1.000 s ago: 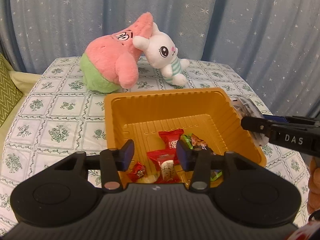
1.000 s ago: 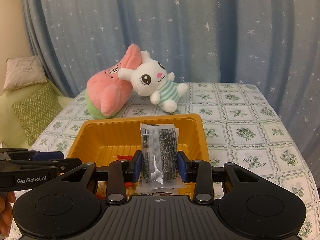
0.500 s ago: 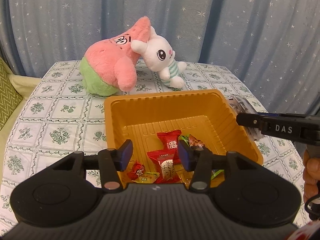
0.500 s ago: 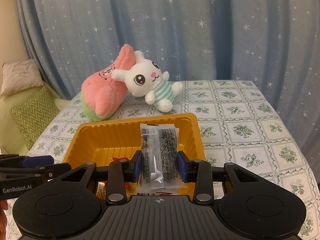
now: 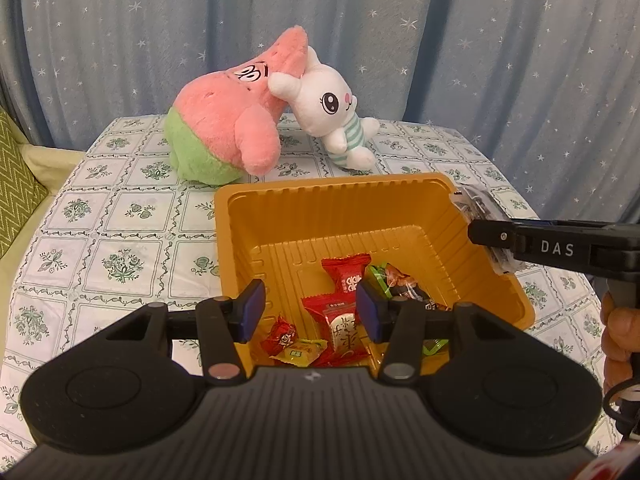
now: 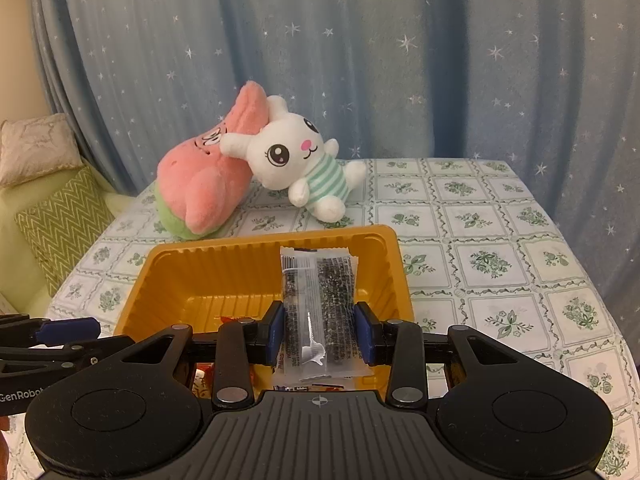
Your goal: Organize snacks
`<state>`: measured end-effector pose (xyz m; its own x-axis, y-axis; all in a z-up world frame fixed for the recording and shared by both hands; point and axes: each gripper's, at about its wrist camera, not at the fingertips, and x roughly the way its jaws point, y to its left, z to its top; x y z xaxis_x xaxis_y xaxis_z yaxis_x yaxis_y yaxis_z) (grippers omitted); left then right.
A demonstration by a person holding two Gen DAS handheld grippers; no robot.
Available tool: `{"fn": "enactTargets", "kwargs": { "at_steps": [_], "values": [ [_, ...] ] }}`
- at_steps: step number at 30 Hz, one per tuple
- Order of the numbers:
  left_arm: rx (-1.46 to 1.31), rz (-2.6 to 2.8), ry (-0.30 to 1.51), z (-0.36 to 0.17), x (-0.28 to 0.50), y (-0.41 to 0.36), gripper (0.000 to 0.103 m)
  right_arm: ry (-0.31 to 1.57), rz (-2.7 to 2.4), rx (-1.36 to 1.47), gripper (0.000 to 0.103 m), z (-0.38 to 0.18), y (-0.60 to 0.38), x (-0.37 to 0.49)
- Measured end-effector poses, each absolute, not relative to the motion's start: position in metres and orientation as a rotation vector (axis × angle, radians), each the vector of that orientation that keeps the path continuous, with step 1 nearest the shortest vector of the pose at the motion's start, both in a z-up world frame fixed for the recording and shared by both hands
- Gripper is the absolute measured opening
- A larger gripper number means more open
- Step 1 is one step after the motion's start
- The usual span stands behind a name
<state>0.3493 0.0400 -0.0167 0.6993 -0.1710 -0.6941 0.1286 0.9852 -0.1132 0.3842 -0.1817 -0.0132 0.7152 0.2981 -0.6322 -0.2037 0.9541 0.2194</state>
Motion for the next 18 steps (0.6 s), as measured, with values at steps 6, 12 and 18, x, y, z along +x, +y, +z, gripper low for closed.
{"fn": "enactTargets", "kwargs": {
  "at_steps": [6, 12, 18],
  "values": [
    [-0.06, -0.157, 0.779, -0.018, 0.348, 0.043, 0.051, 0.724, 0.309, 0.146, 0.038, -0.017, -0.181, 0.389],
    [-0.053, -0.14, 0.78, -0.022, 0.341, 0.044, 0.064, 0.711, 0.292, 0.176, 0.065, -0.017, -0.189, 0.384],
    [-0.049, -0.112, 0.772, -0.021, 0.329, 0.045, 0.079, 0.732, 0.258, 0.181, 0.066, -0.022, -0.204, 0.37]
  ]
}}
